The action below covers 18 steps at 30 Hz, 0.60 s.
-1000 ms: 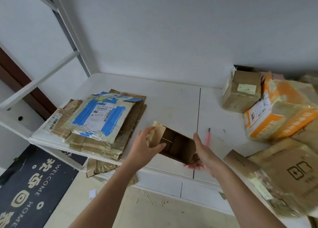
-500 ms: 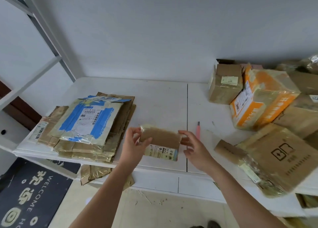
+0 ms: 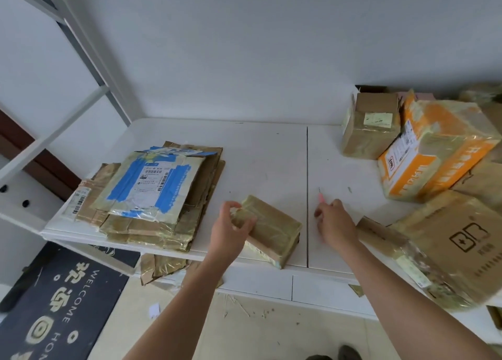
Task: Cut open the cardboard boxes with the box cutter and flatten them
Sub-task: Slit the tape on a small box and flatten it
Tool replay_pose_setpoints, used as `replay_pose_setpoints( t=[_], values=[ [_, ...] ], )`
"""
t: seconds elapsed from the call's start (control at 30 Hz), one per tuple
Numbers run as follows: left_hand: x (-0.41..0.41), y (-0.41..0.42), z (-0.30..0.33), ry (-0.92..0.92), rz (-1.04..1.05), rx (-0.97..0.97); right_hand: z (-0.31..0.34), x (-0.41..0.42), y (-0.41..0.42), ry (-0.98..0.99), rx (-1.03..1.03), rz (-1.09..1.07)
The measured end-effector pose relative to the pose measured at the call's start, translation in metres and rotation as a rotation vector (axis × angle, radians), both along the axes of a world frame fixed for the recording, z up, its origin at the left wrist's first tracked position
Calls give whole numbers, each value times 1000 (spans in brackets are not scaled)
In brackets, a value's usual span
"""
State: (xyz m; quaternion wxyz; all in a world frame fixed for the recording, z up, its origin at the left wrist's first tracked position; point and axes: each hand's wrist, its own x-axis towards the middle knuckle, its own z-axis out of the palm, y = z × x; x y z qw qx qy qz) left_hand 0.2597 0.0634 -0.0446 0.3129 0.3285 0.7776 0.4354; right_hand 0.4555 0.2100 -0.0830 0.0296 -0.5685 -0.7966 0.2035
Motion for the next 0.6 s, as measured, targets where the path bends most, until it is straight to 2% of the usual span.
replay_pose_setpoints(
  t=[0.13, 0.33, 0.4, 0.53, 0.6],
  values=[
    [4, 7, -3, -19, 112, -28, -1, 0, 5, 95, -78, 0],
    [-3, 20, 2, -20, -101, -48, 22, -2, 11, 552, -158, -57],
    [-4, 20, 1, -33, -104, -37, 35, -8, 7, 690, -213, -57],
    [-3, 18, -6, -79, -76, -9, 55, -25, -13, 906, -90, 9],
    [-2, 17, -9, -90, -75, -6, 59, -32, -27, 1036, -167, 73]
  ],
)
